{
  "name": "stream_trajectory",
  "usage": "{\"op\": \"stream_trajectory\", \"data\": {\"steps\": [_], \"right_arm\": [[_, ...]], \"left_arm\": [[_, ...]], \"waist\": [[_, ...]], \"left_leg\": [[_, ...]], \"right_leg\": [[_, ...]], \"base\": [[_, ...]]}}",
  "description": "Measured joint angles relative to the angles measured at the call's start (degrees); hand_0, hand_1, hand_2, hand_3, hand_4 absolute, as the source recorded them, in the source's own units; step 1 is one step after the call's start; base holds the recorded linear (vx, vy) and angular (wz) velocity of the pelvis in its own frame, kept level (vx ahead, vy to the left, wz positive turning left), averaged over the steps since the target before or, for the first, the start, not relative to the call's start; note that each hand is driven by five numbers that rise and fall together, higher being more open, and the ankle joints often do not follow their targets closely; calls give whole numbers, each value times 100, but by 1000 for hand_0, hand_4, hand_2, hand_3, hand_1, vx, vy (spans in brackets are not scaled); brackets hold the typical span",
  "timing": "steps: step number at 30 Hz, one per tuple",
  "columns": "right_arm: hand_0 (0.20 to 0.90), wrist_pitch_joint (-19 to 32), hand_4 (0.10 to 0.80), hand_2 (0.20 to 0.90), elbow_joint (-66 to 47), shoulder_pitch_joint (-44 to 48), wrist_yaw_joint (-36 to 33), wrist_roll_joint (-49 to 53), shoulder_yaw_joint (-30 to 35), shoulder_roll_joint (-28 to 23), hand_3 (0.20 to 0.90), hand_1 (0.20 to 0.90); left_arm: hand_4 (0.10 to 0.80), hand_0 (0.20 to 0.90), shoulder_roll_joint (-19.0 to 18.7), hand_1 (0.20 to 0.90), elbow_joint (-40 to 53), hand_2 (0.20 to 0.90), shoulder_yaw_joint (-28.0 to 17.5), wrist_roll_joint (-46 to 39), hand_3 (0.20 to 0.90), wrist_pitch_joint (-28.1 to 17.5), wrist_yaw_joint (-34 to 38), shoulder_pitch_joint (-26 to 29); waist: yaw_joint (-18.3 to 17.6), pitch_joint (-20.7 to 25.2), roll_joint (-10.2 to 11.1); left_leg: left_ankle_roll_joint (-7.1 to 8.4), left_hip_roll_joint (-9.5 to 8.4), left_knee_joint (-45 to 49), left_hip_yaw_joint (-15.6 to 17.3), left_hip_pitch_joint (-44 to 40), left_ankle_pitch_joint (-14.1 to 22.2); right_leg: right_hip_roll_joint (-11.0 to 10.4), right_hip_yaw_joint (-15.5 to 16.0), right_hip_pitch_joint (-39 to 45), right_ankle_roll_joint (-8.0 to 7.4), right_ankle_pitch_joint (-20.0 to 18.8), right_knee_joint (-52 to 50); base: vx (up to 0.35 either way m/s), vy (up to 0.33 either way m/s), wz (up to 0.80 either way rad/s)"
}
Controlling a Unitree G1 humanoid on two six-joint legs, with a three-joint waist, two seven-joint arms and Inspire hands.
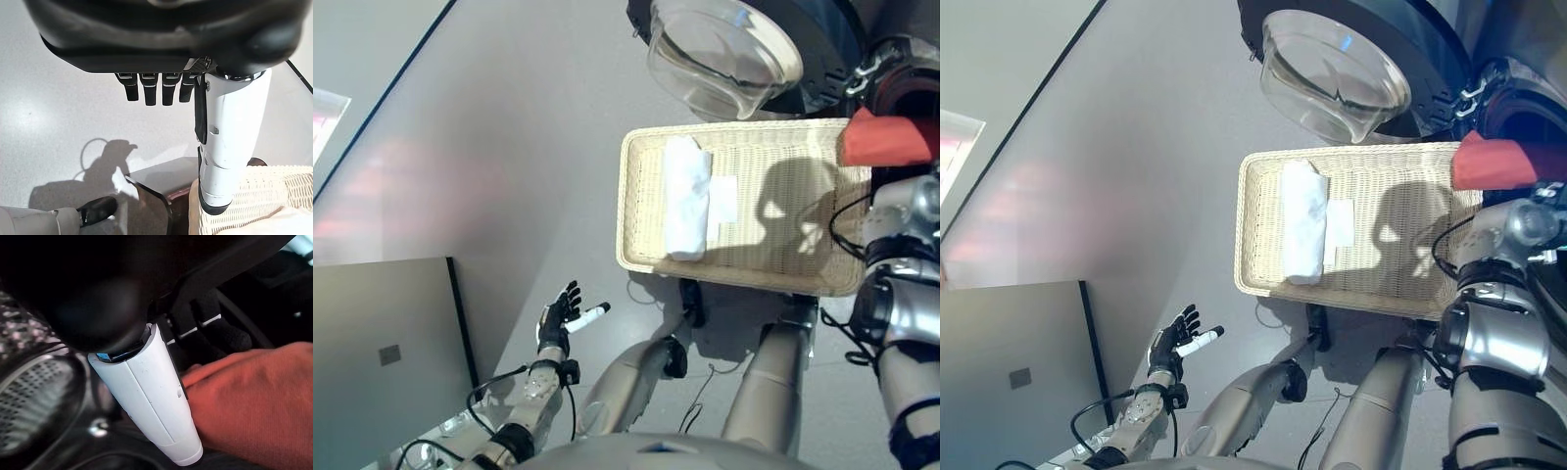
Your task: Pick up the clothes and place them into the washing machine
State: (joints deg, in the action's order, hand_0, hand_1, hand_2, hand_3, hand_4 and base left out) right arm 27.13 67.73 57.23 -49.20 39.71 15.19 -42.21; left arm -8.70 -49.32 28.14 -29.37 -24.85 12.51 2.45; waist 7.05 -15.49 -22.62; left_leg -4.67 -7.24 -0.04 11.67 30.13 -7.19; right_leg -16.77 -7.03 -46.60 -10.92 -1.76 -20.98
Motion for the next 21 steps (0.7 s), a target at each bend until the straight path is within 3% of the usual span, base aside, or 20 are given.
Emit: {"op": "stream_trajectory", "data": {"steps": [4, 10, 20, 21], "right_arm": [[200, -133, 300, 200, -175, 224, -198, -310, -226, -399, 200, 200], [200, -235, 300, 200, -857, 754, -547, -867, -462, -844, 200, 200], [200, -207, 300, 200, -869, 799, -993, -1099, -592, -874, 200, 200], [444, -211, 475, 444, -869, 790, -1008, -1101, -592, -873, 444, 444]], "left_arm": [[800, 900, -13, 900, 173, 900, -4, 42, 900, -33, -3, -26], [800, 900, -9, 900, 386, 900, 3, 55, 900, -62, -3, -52], [800, 900, -11, 900, 591, 900, 0, 56, 900, -65, 2, -47], [800, 900, -11, 900, 589, 900, 1, 57, 900, -64, 2, -49]], "waist": [[-16, -15, -110], [-102, -70, -101], [-171, -101, -69], [-172, -107, -61]], "left_leg": [[17, -14, -5, 24, 68, 12], [-4, -53, 0, 56, 250, 0], [19, -51, -4, 30, 254, 34], [19, -52, -4, 30, 254, 34]], "right_leg": [[-6, -28, -134, 0, 38, -100], [5, -152, -524, 17, 178, -428], [22, -177, -598, 30, 265, -561], [22, -176, -599, 29, 267, -561]], "base": [[18, -45, -1], [21, -57, 0], [15, -28, 0], [0, 0, 0]]}}
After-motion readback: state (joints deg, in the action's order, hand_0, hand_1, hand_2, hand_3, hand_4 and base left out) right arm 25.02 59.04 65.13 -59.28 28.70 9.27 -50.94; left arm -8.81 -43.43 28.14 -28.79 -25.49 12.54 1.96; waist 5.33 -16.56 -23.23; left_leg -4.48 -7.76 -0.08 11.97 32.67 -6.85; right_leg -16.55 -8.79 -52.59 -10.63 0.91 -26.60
